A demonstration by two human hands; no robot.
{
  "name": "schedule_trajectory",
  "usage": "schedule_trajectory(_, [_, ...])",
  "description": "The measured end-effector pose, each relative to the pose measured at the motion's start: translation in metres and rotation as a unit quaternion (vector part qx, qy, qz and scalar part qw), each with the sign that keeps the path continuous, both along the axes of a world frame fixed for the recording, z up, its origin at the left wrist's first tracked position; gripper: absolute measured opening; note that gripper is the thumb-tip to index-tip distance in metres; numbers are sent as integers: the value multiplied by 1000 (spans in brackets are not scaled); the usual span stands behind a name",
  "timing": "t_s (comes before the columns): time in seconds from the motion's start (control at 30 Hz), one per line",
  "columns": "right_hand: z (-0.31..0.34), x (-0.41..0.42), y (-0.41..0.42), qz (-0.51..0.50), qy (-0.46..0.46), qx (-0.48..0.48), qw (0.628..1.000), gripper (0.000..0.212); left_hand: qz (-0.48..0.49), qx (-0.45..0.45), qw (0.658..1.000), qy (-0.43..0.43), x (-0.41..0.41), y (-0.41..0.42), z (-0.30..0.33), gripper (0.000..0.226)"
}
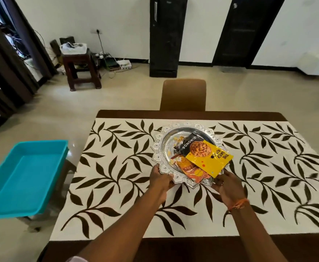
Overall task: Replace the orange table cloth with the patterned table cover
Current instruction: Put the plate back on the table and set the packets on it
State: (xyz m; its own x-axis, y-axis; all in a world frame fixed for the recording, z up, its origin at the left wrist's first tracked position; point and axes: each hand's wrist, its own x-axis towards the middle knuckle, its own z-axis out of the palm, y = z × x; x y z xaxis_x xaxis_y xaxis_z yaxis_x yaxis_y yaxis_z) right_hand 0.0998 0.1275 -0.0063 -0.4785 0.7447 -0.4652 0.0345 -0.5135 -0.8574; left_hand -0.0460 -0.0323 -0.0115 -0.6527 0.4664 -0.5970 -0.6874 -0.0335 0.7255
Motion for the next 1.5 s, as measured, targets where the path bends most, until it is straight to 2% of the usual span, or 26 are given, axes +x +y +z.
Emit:
schedule_trajectory(0.37, [-14, 2, 22, -38, -10, 23, 999, 25, -57, -21, 998, -3, -9, 37, -9, 55])
schedule_trajectory(0.53, [-14, -5, 15, -91, -42, 17, 995, 31, -94, -54, 994, 33, -16, 32, -16, 51])
schedule_trajectory(0.7, [-5, -30, 14, -205, -159, 94, 961, 28, -132, -132, 973, 134, -29, 30, -22, 52])
schedule_trajectory(0.8, [-4, -38, 13, -183, -237, 178, 937, 40, -136, -196, 950, 201, -39, 30, -20, 60])
schedule_trajectory(0.9, [-16, -34, 16, -140, -317, 212, 914, 54, -146, -229, 935, 229, -44, 24, -7, 69])
schedule_trajectory(1.0, [-21, -34, 24, -149, -356, 226, 895, 42, -156, -234, 926, 251, -53, 23, -9, 72])
schedule_trajectory(1.07, [-15, -36, 29, -164, -370, 244, 881, 26, -157, -246, 918, 268, -57, 21, -6, 72])
schedule_trajectory(1.13, [-7, -37, 34, -180, -365, 285, 868, 8, -157, -258, 907, 293, -62, 19, -5, 72])
schedule_trajectory(1.17, [-3, -38, 37, -192, -354, 302, 864, 7, -156, -263, 902, 306, -64, 18, -4, 72])
schedule_trajectory(1.23, [6, -40, 41, -203, -331, 297, 872, 24, -150, -268, 895, 322, -67, 18, 1, 70])
schedule_trajectory(1.3, [1, -39, 48, -178, -336, 242, 892, 60, -148, -272, 892, 330, -69, 20, 4, 67])
schedule_trajectory(1.37, [-25, -32, 62, -127, -368, 224, 894, 88, -160, -268, 889, 335, -70, 22, 7, 65])
schedule_trajectory(1.4, [-33, -30, 66, -113, -380, 221, 891, 91, -171, -260, 890, 332, -70, 24, 7, 64])
schedule_trajectory(1.43, [-32, -29, 67, -114, -381, 214, 892, 86, -184, -247, 894, 326, -70, 26, 7, 63])
schedule_trajectory(1.5, [-16, -32, 58, -115, -376, 214, 894, 57, -204, -228, 897, 318, -69, 29, 7, 65])
